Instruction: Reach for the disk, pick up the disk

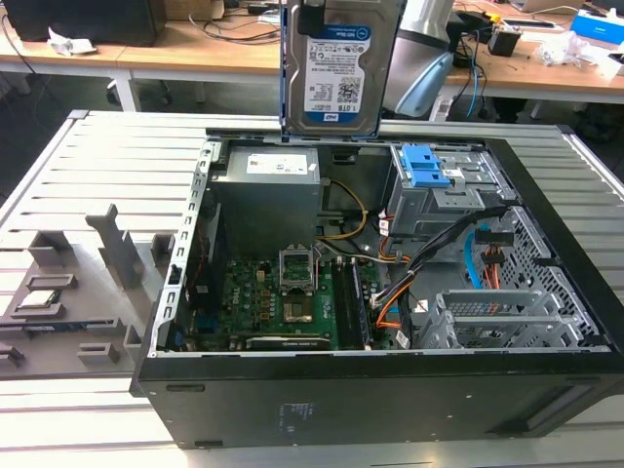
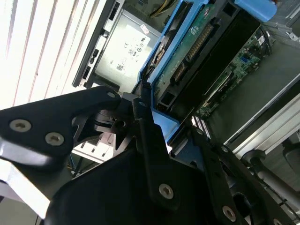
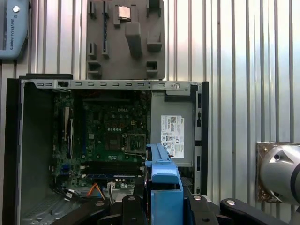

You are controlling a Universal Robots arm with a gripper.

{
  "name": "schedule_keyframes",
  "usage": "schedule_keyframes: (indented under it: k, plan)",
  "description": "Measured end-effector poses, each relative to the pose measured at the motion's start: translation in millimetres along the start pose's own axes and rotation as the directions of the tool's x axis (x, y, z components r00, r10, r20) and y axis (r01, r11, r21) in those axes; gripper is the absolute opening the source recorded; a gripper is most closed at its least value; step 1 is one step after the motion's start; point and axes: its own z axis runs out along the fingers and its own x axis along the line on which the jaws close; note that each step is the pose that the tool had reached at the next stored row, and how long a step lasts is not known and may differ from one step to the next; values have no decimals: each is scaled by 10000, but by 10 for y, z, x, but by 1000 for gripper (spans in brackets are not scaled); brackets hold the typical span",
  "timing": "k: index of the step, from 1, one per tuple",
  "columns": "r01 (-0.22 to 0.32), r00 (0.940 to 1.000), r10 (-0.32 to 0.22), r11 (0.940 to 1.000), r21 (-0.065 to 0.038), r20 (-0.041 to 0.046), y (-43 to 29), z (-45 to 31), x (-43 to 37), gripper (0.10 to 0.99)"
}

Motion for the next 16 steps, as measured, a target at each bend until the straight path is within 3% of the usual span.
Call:
schedule_keyframes:
  k: [8,10,11,16]
  plan:
    - [-1,10000,1,10000,0,1,-195,-8,1,369]
    - [1,10000,-1,10000,0,0,-254,-11,1,369]
    - [-1,10000,1,10000,0,0,-319,-14,1,369]
    - [-1,10000,1,10000,0,0,-457,-20,1,369]
